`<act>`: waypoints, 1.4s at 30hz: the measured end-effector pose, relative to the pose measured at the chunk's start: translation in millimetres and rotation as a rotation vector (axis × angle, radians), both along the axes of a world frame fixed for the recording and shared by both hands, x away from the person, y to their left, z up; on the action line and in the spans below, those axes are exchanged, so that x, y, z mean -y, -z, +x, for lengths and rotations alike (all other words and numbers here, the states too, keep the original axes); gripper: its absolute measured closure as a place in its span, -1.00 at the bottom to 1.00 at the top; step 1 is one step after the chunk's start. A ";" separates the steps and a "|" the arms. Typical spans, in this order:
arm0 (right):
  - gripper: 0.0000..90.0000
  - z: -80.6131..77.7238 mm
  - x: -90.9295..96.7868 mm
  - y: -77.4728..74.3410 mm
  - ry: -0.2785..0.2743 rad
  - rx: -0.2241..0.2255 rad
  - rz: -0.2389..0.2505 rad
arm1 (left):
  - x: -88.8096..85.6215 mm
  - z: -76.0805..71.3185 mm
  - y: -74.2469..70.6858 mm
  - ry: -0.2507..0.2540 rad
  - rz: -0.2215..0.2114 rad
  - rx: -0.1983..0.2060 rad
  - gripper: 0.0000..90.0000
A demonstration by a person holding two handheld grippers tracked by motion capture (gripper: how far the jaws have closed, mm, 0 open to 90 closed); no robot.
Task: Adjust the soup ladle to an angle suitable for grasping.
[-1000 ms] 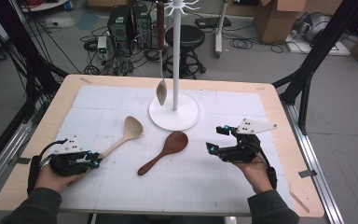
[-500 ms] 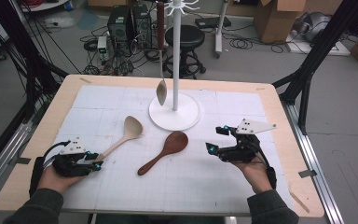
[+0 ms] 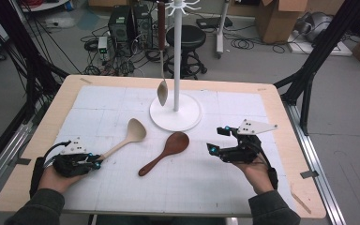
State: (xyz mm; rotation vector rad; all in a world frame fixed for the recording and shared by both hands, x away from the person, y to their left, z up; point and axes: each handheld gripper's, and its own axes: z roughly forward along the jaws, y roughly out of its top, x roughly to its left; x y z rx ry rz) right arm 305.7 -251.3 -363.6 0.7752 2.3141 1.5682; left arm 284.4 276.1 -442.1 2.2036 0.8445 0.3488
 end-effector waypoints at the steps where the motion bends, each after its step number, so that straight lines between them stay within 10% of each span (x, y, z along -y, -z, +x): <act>1: -0.45 0.0 0.1 0.0 0.001 -0.001 0.000 | 0.0 0.1 -0.1 -0.001 -0.001 -0.001 0.64; 42: -0.45 0.1 -2.9 2.6 -0.009 -0.006 -0.006 | -0.9 1.4 1.0 0.006 -0.009 -0.009 0.64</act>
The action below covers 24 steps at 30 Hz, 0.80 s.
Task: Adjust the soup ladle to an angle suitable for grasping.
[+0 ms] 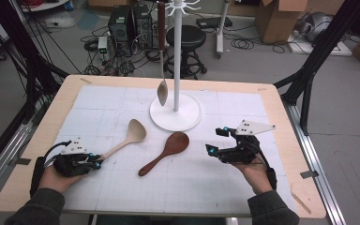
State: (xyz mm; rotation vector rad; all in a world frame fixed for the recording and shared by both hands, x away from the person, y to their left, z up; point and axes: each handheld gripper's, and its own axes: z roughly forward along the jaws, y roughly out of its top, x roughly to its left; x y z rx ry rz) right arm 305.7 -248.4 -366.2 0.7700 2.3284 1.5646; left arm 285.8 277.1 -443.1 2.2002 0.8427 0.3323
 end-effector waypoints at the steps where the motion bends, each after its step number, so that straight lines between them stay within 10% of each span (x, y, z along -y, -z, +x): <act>1: -0.45 -0.1 0.1 0.1 -0.001 0.001 -0.002 | -0.3 -0.1 0.0 0.002 -0.001 -0.001 0.64; 24: -0.45 1.1 -3.1 1.9 -0.003 -0.002 -0.009 | -2.6 3.6 -7.6 0.010 -0.016 0.016 0.51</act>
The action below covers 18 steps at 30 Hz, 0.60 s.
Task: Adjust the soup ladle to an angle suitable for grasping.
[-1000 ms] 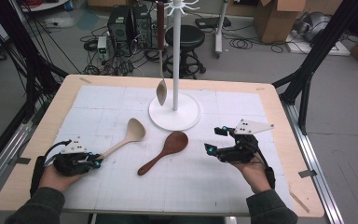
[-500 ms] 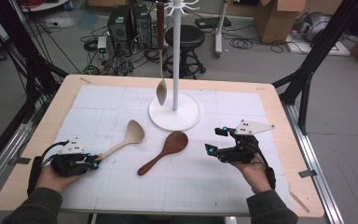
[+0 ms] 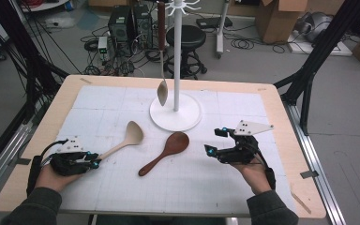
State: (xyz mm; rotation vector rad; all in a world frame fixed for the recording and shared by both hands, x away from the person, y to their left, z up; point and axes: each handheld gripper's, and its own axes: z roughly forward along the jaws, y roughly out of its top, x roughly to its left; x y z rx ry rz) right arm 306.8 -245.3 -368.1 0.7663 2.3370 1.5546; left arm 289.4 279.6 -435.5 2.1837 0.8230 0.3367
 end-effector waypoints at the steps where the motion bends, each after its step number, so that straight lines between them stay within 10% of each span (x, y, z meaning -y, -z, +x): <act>1: -0.45 -0.2 -0.8 -0.1 -0.003 -0.005 0.000 | 1.9 1.3 -0.8 -0.001 0.002 0.001 0.47; 18: -0.45 1.5 -0.6 0.4 -0.007 -0.004 0.002 | 25.1 26.1 0.9 -0.029 0.023 -0.017 0.39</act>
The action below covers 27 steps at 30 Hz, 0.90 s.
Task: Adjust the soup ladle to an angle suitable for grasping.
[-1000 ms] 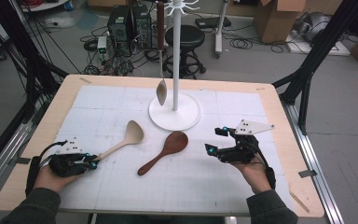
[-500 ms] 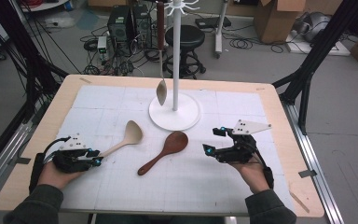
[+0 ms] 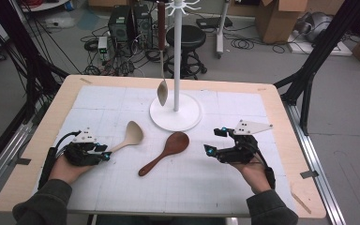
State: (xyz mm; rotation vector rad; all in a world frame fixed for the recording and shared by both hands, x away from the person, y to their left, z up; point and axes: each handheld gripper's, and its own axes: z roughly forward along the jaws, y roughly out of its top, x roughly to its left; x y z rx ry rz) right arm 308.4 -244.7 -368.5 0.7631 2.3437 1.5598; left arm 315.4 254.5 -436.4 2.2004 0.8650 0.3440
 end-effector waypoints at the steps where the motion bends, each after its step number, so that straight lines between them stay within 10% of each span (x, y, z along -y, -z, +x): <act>1: -0.45 -0.2 0.2 -0.1 0.000 -0.003 0.001 | 0.4 0.4 0.9 -0.001 0.006 -0.005 0.40; 27: -0.45 -0.8 -3.1 1.2 -0.005 0.000 -0.007 | 5.7 1.1 4.3 0.017 0.022 -0.001 0.72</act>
